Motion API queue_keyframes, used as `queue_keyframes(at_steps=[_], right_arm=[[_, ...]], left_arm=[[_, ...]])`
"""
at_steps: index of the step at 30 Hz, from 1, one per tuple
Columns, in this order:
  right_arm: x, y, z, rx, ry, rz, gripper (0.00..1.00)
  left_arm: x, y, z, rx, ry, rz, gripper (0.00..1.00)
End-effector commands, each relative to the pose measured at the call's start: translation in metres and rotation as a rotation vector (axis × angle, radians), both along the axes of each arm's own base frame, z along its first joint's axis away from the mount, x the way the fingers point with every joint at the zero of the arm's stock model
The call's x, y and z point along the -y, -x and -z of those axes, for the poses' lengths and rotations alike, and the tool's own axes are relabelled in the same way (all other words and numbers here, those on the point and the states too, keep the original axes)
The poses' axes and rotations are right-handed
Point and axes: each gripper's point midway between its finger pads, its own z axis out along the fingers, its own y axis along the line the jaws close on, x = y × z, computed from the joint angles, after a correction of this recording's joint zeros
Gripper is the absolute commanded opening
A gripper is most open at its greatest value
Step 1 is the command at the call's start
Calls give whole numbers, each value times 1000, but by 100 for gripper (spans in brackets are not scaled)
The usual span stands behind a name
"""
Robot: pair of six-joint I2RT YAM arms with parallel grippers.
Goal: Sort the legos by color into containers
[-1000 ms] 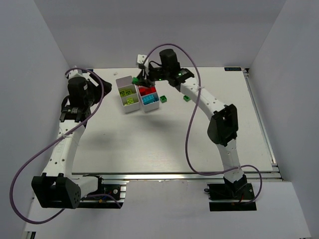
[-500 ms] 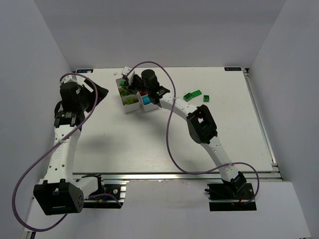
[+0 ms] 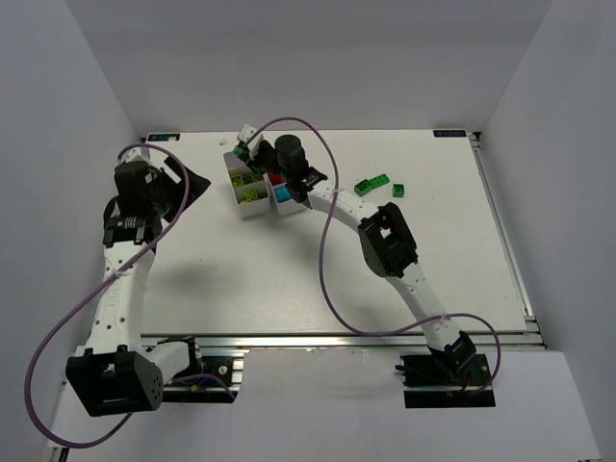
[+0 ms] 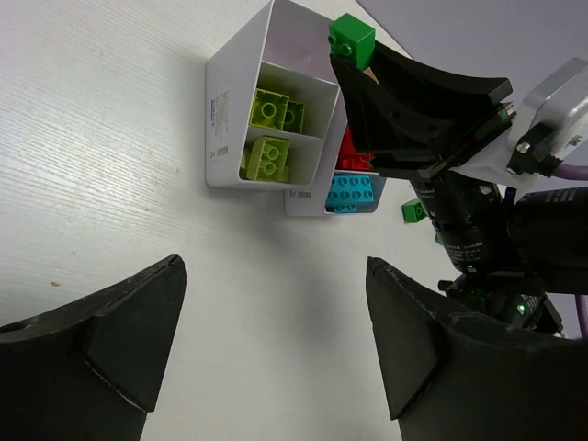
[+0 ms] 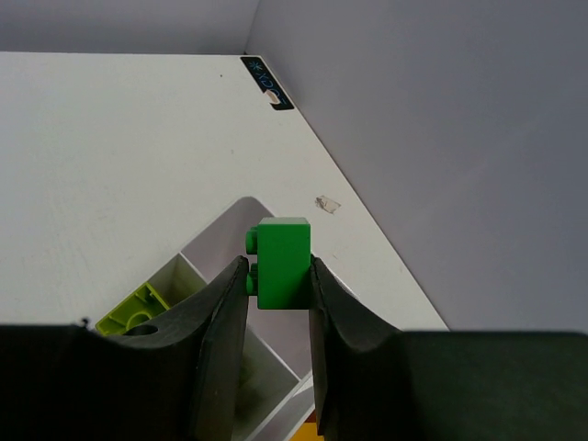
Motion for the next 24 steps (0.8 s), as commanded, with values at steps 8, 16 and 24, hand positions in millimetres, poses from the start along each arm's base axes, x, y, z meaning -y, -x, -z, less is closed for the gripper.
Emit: queue_keyframes(at_steps=[8,16,24], right_arm=[[-3,-7,-18,74,-52,21,8],[-4,-10,-11,92,-50,23,33],[-6,-9,-13,129,-59,8,60]], left_arm=[[1,12,-11,28,4,6,88],[2,17,-13,32,11,4,88],[8,19,-13,28,32,33,88]])
